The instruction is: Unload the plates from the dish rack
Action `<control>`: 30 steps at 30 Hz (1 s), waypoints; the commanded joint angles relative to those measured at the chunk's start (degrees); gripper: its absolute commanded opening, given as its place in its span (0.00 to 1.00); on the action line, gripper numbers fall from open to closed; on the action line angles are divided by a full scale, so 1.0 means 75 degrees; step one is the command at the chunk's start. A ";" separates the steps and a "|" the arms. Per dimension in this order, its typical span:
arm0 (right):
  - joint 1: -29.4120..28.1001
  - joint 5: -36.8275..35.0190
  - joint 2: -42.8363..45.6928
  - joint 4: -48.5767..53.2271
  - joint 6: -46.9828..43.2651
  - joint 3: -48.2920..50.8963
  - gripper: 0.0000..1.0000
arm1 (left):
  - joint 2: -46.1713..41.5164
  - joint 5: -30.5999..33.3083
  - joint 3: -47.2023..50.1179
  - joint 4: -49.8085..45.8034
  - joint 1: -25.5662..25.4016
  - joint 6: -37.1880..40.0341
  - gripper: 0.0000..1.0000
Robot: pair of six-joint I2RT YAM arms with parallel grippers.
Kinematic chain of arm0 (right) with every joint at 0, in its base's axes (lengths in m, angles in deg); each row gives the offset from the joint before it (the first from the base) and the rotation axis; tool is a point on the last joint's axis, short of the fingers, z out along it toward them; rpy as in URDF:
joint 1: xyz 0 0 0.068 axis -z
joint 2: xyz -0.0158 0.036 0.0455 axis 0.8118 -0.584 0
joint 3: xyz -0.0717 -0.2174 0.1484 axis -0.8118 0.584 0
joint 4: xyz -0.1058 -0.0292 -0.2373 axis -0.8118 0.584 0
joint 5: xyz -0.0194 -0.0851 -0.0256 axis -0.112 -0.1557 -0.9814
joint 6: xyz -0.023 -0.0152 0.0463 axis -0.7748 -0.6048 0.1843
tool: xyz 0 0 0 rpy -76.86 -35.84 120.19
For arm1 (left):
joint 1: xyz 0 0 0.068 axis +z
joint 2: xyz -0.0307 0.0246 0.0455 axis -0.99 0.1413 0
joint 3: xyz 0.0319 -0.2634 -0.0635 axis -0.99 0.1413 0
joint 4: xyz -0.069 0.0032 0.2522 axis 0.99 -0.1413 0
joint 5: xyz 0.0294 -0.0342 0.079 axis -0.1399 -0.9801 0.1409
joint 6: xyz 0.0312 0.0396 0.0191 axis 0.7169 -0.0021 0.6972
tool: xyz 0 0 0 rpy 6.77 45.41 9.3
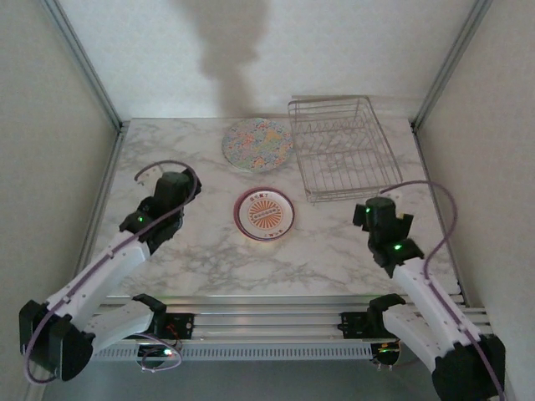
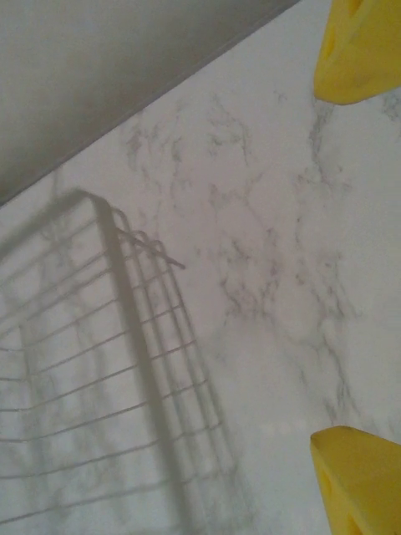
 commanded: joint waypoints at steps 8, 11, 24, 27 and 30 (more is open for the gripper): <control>0.0730 0.0938 -0.2654 -0.6100 -0.1547 0.1253 0.99 | -0.0635 0.1180 0.2253 0.3307 0.0520 0.2850 1.00; 0.1106 0.1745 -0.3453 -0.7201 -0.1505 0.1155 0.99 | -0.0345 0.0730 0.2669 0.4153 0.0838 0.3199 1.00; 0.1693 0.3224 -0.5281 -0.8205 -0.1159 0.0656 0.99 | 0.1585 -0.0907 0.3595 0.8071 0.2396 0.4420 1.00; 0.1684 0.3178 -0.5264 -0.8163 -0.1165 0.0652 0.99 | 0.2225 -0.1333 0.3898 0.9027 0.2741 0.4394 1.00; 0.1679 0.3197 -0.5270 -0.8135 -0.1154 0.0649 0.99 | 0.2613 -0.1684 0.3849 0.9606 0.2959 0.4515 1.00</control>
